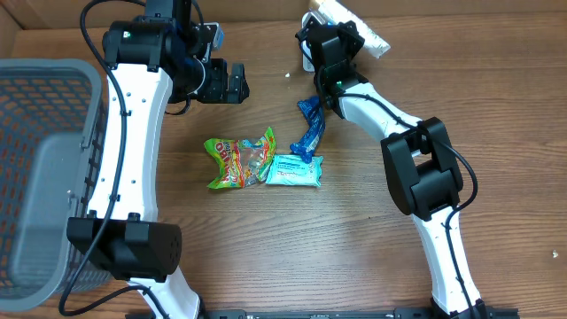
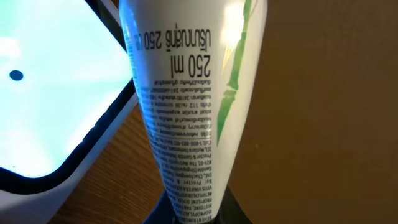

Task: Scan the item barcode
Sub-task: 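Hold the tube's barcode side in front of the white scanner, then carry the tube to the right and drop it on the table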

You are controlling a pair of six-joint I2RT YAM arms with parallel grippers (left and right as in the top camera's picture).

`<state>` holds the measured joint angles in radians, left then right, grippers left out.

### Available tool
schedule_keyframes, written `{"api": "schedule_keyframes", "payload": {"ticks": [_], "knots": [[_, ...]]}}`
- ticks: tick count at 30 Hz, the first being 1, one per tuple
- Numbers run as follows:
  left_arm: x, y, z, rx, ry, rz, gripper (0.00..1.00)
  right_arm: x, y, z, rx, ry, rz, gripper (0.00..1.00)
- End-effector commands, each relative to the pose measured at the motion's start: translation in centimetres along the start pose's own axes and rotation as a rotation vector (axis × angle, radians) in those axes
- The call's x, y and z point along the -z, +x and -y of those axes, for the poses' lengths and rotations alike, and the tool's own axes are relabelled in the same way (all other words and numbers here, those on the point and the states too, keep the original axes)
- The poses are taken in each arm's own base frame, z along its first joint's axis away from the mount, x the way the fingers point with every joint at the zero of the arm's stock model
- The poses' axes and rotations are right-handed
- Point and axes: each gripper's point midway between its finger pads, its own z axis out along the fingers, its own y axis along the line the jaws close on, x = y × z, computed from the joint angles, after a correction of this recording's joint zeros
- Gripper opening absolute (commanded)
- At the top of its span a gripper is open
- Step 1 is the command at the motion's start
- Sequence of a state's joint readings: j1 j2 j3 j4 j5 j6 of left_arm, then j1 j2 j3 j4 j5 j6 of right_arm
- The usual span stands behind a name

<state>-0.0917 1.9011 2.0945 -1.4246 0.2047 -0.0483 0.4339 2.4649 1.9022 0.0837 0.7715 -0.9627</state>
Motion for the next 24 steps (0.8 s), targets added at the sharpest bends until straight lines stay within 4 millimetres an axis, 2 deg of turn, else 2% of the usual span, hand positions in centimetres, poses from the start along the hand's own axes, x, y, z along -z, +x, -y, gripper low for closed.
{"api": "schedule_keyframes", "payload": {"ticks": [1, 4, 7, 10, 15, 17, 20, 22, 24], "knots": [[0.5, -0.3, 0.4, -0.030, 0.001, 0.019, 1.00, 0.9, -1.8, 1.8, -0.057, 0.030, 0.037, 0.04], [0.5, -0.3, 0.4, -0.030, 0.001, 0.019, 1.00, 1.3, -2.3, 1.8, -0.058, 0.031, 0.045, 0.04], [0.5, -0.3, 0.4, -0.030, 0.001, 0.019, 1.00, 2.5, -3.1, 3.0, -0.116, 0.038, 0.054, 0.04], [0.5, -0.3, 0.4, -0.030, 0.001, 0.019, 1.00, 4.6, -4.1, 5.3, -0.201, 0.025, 0.069, 0.04], [0.5, -0.3, 0.4, -0.030, 0.001, 0.019, 1.00, 9.4, -4.8, 9.7, -0.362, -0.058, 0.077, 0.04], [0.5, -0.3, 0.4, -0.030, 0.000, 0.019, 1.00, 11.9, -4.4, 11.0, -0.489, -0.154, 0.068, 0.04], [0.5, -0.3, 0.4, -0.030, 0.001, 0.019, 1.00, 15.5, -3.1, 11.8, -0.682, -0.371, 0.038, 0.04], [0.5, -0.3, 0.4, -0.030, 0.001, 0.019, 1.00, 17.7, -1.6, 12.1, -0.786, -0.534, -0.008, 0.04], [0.5, -0.3, 0.4, -0.030, 0.001, 0.019, 1.00, 18.9, 0.8, 12.2, -0.854, -0.646, -0.093, 0.04]]}}
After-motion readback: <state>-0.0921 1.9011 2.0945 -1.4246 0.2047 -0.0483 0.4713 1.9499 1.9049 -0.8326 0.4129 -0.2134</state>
